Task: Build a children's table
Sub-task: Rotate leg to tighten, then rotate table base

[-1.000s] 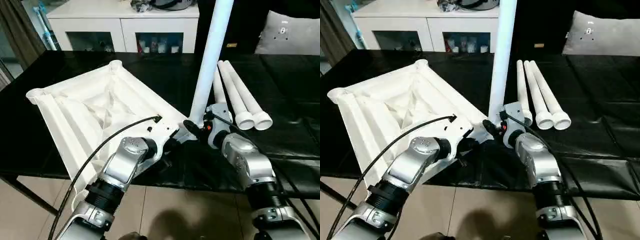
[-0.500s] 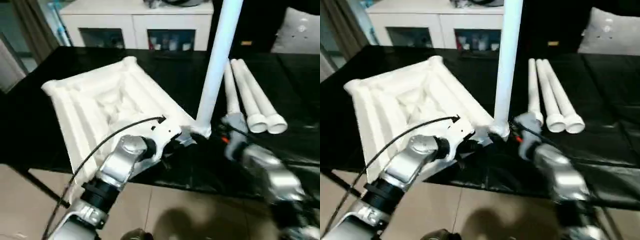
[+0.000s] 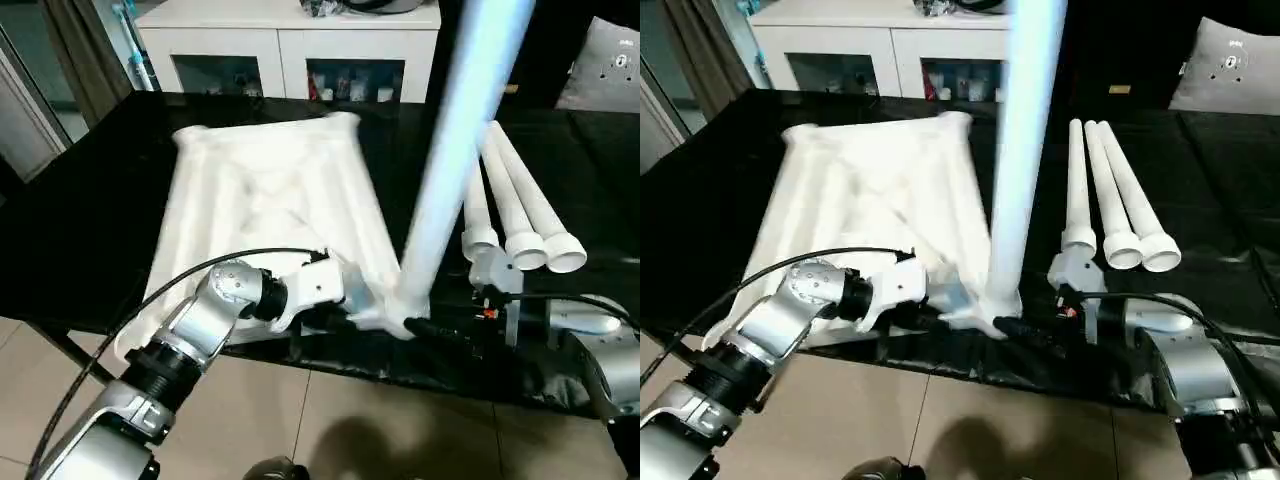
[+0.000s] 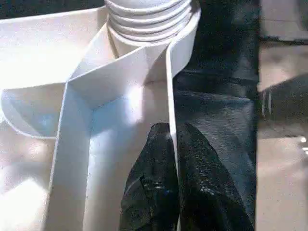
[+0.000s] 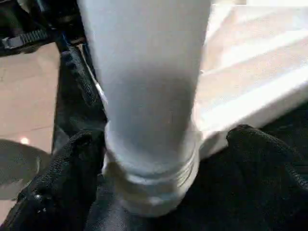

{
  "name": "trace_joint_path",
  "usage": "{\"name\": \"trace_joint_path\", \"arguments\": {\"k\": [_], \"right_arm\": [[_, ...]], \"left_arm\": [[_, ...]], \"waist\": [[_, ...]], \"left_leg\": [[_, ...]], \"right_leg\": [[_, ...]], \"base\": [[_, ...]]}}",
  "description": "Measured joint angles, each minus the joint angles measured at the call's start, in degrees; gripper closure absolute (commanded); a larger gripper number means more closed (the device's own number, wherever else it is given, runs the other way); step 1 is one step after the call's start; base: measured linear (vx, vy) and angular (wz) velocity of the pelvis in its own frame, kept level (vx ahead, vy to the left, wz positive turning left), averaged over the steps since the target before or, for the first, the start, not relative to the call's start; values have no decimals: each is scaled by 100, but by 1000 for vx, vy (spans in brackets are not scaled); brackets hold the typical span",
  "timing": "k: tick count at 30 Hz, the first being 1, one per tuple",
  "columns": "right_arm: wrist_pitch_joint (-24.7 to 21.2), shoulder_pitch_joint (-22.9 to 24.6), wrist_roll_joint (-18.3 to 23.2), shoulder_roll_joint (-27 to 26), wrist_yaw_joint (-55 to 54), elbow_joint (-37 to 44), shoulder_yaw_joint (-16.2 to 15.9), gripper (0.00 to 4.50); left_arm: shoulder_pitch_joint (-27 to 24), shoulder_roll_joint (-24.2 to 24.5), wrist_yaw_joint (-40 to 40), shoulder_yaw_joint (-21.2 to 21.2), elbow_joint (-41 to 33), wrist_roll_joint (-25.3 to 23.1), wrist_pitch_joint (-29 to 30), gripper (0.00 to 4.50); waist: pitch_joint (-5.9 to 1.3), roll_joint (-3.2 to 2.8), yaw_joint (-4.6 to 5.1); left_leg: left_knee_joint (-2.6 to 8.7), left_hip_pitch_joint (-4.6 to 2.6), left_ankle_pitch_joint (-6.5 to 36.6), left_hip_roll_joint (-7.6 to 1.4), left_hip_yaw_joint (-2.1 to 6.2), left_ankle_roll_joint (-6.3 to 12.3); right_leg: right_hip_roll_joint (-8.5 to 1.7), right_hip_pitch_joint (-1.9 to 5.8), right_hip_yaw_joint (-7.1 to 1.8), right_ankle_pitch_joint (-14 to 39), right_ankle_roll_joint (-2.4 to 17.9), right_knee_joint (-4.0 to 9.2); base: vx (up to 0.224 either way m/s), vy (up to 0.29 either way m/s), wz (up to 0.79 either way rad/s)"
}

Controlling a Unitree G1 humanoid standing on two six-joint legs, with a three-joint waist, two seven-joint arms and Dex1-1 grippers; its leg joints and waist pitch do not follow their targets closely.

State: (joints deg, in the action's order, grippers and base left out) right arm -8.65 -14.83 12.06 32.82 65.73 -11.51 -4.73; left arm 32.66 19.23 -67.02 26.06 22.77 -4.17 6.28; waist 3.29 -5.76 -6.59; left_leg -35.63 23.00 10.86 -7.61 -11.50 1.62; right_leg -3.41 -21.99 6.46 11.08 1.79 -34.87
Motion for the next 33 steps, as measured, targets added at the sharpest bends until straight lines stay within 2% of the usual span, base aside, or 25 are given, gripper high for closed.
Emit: {"name": "trace_joint_path", "arguments": {"k": [9, 11, 14, 17, 24, 26, 29, 33], "right_arm": [[-142, -115, 144, -65, 354, -39, -189, 93], [-143, -181, 144, -66, 381, -95, -215, 127], [-212, -270, 173, -66, 435, -173, -251, 138], [-250, -297, 180, -77, 479, -208, -255, 175], [-548, -275, 201, -236, 292, -136, -244, 192], [-710, -262, 204, -384, 88, -70, -235, 192], [-1017, -299, 144, -807, -682, -84, -102, 193], [-1257, -668, -69, -1668, -2243, -553, 317, 194]], "left_arm": [[176, 29, -160, 70, 296, -7, -318, 450], [181, 25, -162, 70, 321, -3, -373, 450], [180, 38, -205, 69, 359, 6, -456, 450], [180, 42, -228, 69, 379, 9, -499, 450], [84, 47, -205, -59, 292, 130, -196, 450], [11, 38, -147, -125, 170, 178, 47, 450], [-120, -99, 289, -370, -47, 188, 768, 450], [-163, -788, 1430, -829, -177, 216, 1992, 450]], "waist": [[-1, -1, 16], [-1, 1, 15], [-1, 2, 10], [-2, 2, -1], [-7, 6, 21], [-9, 7, 75], [-13, 19, 206], [-11, 20, 453]], "left_leg": [[0, 0, 1, 0, 0, 2], [-1, 0, 1, 0, 0, 2], [-1, 0, 1, 0, 0, 2], [-1, 0, 1, 0, 0, 2], [0, -5, 1, 0, 0, 2], [0, -8, 0, 0, 0, 1], [-3, -20, -1, 0, 0, -2], [-9, -39, -1, 0, 0, -4]], "right_leg": [[0, -1, 0, 1, -1, -1], [0, -1, 0, 0, 0, -1], [0, -1, 1, 1, -1, -1], [0, -1, 1, 1, -1, -1], [0, -1, 0, 1, -2, -5], [0, -1, 0, 0, 0, -5], [0, 1, -2, 6, -15, -10], [-3, 7, -3, 6, -16, -5]], "base": [[0, 0, 0], [0, 0, 0], [0, 0, 0], [0, 0, 0], [0, 0, 0], [0, 0, 0], [0, 0, 0], [0, 0, 0]]}}
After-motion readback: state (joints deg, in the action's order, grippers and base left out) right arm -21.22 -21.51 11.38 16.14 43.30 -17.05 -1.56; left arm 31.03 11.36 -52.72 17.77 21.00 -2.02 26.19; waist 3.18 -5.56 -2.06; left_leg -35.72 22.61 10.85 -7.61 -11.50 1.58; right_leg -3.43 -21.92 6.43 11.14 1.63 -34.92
